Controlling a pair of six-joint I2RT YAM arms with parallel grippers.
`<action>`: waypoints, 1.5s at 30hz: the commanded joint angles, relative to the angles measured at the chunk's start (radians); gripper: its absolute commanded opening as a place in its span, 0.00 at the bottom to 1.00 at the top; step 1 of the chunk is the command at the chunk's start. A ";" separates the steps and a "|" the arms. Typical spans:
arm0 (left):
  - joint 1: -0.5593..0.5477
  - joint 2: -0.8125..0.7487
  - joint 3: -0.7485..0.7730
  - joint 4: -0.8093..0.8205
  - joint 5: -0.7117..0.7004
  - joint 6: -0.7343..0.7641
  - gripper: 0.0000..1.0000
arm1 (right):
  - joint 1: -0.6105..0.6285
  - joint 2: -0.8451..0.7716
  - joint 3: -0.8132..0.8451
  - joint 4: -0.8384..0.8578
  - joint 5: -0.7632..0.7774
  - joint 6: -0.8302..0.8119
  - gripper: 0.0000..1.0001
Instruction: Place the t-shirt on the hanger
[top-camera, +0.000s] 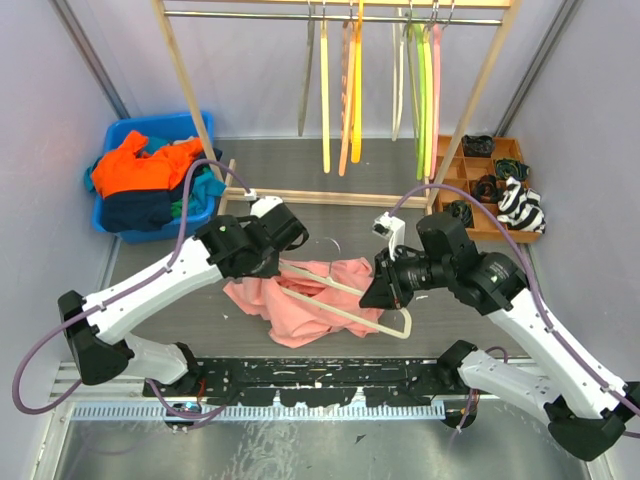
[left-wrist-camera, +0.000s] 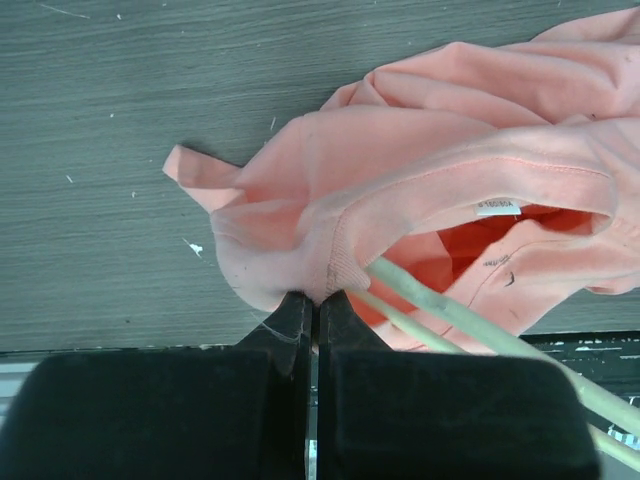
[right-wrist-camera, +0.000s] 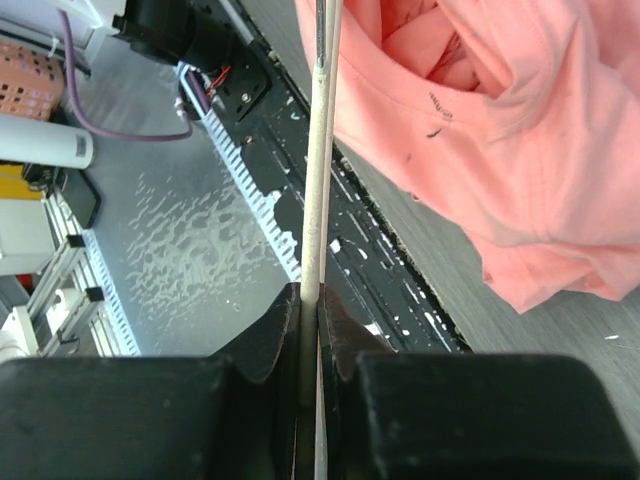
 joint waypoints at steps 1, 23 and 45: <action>-0.003 0.007 0.075 -0.058 -0.029 0.040 0.00 | 0.003 -0.049 -0.023 0.063 -0.122 -0.008 0.01; -0.002 0.089 0.349 -0.193 0.003 0.113 0.00 | 0.005 0.016 0.110 -0.025 0.030 -0.036 0.01; -0.011 0.126 0.550 -0.283 0.054 0.140 0.00 | 0.004 0.041 0.074 0.143 -0.048 0.011 0.01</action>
